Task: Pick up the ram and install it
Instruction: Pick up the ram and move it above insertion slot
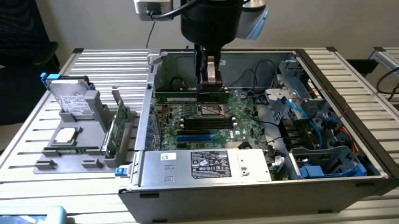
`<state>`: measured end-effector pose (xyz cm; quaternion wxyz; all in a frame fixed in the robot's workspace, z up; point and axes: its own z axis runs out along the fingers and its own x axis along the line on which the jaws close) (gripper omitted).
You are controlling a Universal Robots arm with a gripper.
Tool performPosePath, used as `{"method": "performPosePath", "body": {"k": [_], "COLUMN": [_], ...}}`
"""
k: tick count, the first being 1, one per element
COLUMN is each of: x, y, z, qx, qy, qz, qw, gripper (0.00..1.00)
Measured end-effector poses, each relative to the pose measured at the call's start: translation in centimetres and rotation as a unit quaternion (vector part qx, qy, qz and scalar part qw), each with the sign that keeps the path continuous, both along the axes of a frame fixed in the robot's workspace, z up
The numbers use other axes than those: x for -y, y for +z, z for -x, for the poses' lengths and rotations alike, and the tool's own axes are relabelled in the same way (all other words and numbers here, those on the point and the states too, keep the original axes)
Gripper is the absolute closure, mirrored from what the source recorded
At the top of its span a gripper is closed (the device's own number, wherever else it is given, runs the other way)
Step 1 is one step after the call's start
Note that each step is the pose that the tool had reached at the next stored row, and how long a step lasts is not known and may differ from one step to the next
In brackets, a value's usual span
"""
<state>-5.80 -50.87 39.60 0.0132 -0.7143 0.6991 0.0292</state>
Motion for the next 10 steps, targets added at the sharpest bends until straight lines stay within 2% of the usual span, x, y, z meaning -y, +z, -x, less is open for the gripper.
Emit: {"method": "performPosePath", "body": {"k": [10], "x": [-2.47], "y": [-0.98], "z": [-2.2], "qx": [0.0004], "qy": [0.001], "qz": [0.0003], "qw": [1.0000], "gripper": [0.87]}}
